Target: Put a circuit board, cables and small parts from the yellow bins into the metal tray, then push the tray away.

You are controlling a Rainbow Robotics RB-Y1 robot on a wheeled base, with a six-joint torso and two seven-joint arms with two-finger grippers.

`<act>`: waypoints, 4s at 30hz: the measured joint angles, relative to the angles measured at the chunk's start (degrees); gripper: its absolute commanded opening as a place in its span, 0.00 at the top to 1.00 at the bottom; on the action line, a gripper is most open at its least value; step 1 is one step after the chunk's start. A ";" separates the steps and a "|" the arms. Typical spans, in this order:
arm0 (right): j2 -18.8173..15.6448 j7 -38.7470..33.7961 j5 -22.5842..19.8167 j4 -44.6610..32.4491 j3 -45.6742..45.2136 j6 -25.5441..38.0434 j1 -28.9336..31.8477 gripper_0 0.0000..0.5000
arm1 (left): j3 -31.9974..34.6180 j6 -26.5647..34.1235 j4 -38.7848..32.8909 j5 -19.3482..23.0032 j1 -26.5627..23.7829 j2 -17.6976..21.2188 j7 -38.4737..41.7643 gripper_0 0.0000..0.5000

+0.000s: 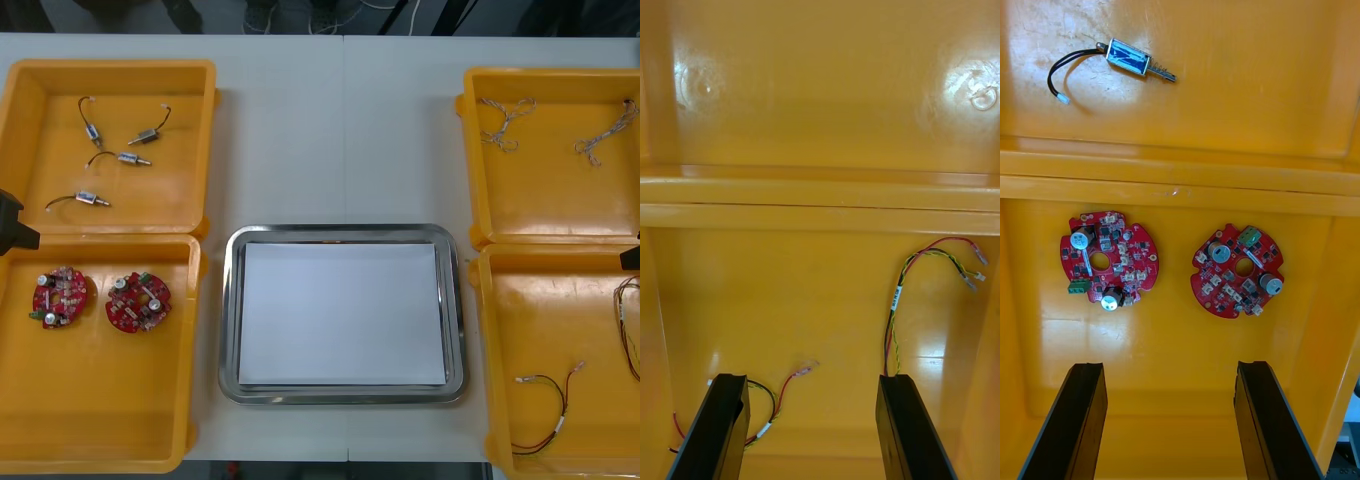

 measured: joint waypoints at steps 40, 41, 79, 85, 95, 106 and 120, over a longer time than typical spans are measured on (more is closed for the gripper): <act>2.02 0.00 -0.18 -0.41 0.00 -4.60 8.54 0.02 | -0.01 -1.31 0.00 -0.66 7.84 0.93 -2.91 0.00; 2.84 0.00 -0.08 -0.42 0.00 -4.61 8.83 0.01 | -0.01 -2.21 0.00 -0.83 8.42 0.94 -3.37 0.00; 13.81 -3.86 15.76 -0.44 7.43 -16.28 19.74 0.02 | -0.01 -36.88 0.45 3.80 30.65 10.37 -37.01 0.00; 14.34 -4.53 17.25 -0.44 7.99 -17.94 20.68 0.02 | -2.07 -43.75 4.12 5.76 31.44 12.76 -39.48 0.00; 14.38 -7.32 18.49 -0.44 8.63 -18.67 22.47 0.02 | -9.19 -51.85 7.93 6.82 31.44 17.23 -48.48 0.00; 14.96 -8.82 18.39 2.51 8.76 -22.74 23.11 0.02 | -16.04 -57.44 8.50 7.16 31.32 21.35 -54.48 0.00; 15.02 -10.68 18.32 6.25 10.26 -26.69 23.10 0.02 | -27.87 -61.96 12.21 7.02 24.56 23.39 -55.04 0.00</act>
